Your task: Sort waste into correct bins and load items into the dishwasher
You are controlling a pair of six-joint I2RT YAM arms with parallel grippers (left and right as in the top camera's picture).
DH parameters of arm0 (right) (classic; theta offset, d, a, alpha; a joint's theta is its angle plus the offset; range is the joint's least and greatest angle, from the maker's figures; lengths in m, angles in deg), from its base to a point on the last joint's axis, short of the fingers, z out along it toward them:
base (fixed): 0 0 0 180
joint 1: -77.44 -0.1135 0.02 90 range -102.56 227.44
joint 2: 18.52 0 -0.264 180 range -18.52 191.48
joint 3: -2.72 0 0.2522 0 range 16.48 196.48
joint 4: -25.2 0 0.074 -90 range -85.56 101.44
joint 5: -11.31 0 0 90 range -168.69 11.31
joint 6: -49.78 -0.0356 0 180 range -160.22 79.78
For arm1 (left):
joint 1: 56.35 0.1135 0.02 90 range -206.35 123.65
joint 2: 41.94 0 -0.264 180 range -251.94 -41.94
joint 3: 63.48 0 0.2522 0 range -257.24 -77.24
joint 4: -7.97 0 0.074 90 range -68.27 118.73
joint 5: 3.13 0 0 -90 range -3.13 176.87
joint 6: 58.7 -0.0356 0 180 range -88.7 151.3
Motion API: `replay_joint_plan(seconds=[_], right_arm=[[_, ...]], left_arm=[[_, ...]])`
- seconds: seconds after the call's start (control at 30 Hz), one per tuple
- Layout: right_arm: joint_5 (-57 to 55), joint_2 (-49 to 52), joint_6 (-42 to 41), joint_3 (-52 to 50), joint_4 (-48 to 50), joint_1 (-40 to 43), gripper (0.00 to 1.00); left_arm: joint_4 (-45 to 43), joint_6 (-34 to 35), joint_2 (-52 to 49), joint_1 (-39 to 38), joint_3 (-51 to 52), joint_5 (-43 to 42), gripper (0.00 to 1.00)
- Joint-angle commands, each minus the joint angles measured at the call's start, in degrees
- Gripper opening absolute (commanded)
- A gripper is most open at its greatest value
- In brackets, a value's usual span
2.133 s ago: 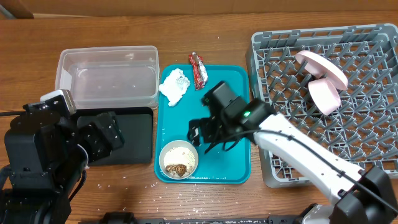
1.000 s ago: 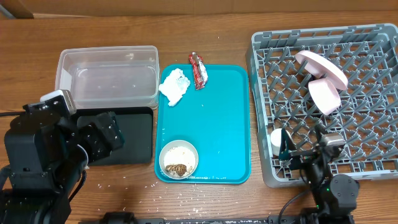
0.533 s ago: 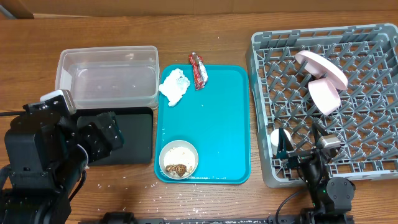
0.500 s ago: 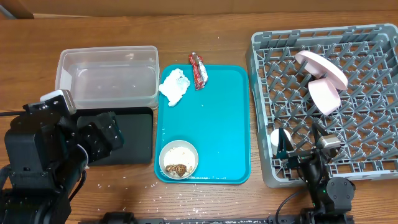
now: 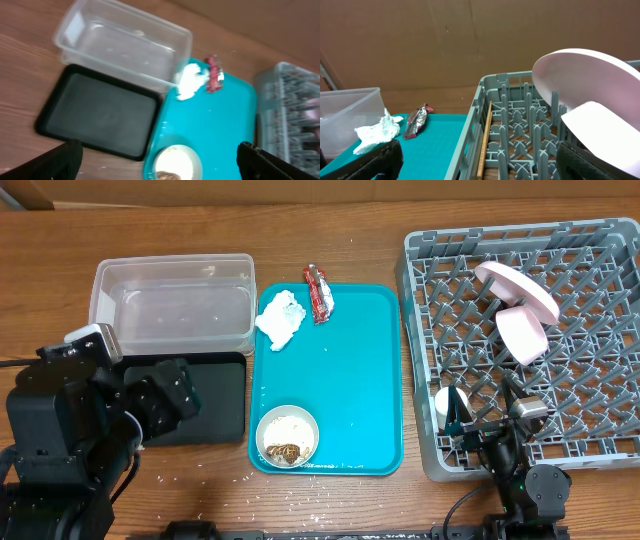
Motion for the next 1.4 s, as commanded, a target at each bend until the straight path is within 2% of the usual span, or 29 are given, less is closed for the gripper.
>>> replay_joint_plan(seconds=[0.0,0.07,0.13,0.27,0.3,0.37,0.43,0.5,0.67,0.7,0.73,0.77,0.87,1.1,1.3,1.37], right_arm=[[0.1,-0.7,0.2,-0.6,0.4,0.2,1.00],[0.1,-0.7,0.2,-0.6,0.4,0.2,1.00],[0.1,-0.7,0.2,-0.6,0.4,0.2,1.00],[0.1,-0.7,0.2,-0.6,0.4,0.2,1.00],[0.1,-0.7,0.2,-0.6,0.4,0.2,1.00],[0.1,-0.7,0.2,-0.6,0.4,0.2,1.00],[0.1,-0.7,0.2,-0.6,0.4,0.2,1.00],[0.1,-0.7,0.2,-0.6,0.4,0.2,1.00],[0.1,-0.7,0.2,-0.6,0.4,0.2,1.00],[0.1,-0.7,0.2,-0.6,0.4,0.2,1.00],[0.1,-0.7,0.2,-0.6,0.4,0.2,1.00],[0.1,-0.7,0.2,-0.6,0.4,0.2,1.00],[0.1,-0.7,0.2,-0.6,0.4,0.2,1.00],[0.1,-0.7,0.2,-0.6,0.4,0.2,1.00],[0.1,-0.7,0.2,-0.6,0.4,0.2,1.00],[0.1,-0.7,0.2,-0.6,0.4,0.2,1.00]], left_arm=[[-5.0,11.7,-1.3,-0.5,2.8,-14.1,1.00],[-6.9,7.9,-3.3,-2.8,6.8,-19.9,0.95],[-6.9,6.0,-6.3,-6.7,11.2,-19.2,0.96],[-9.3,6.3,-16.9,-19.5,20.5,-11.1,0.73],[-11.4,7.3,-21.9,-24.8,22.0,-4.9,0.72],[-14.4,7.3,-30.3,-32.2,22.0,1.6,0.68],[-18.7,7.6,-40.0,-38.4,22.0,2.9,0.46],[-19.7,10.1,-47.9,-41.7,22.0,2.9,0.45],[-22.1,8.6,-52.6,-42.1,22.0,2.1,0.40],[-22.1,8.6,-53.2,-42.2,22.0,2.0,0.33],[-22.0,8.6,-53.5,-42.2,22.0,2.0,0.20],[-22.1,8.6,-53.5,-42.2,22.0,2.1,0.13],[-20.9,8.6,-53.2,-42.0,20.8,2.3,0.04],[-17.6,8.5,-49.3,-41.4,16.3,0.7,0.04],[-16.9,4.1,-35.1,-32.2,16.3,-5.2,0.04],[-17.0,0.9,-31.7,-25.8,16.8,-10.4,0.04]])
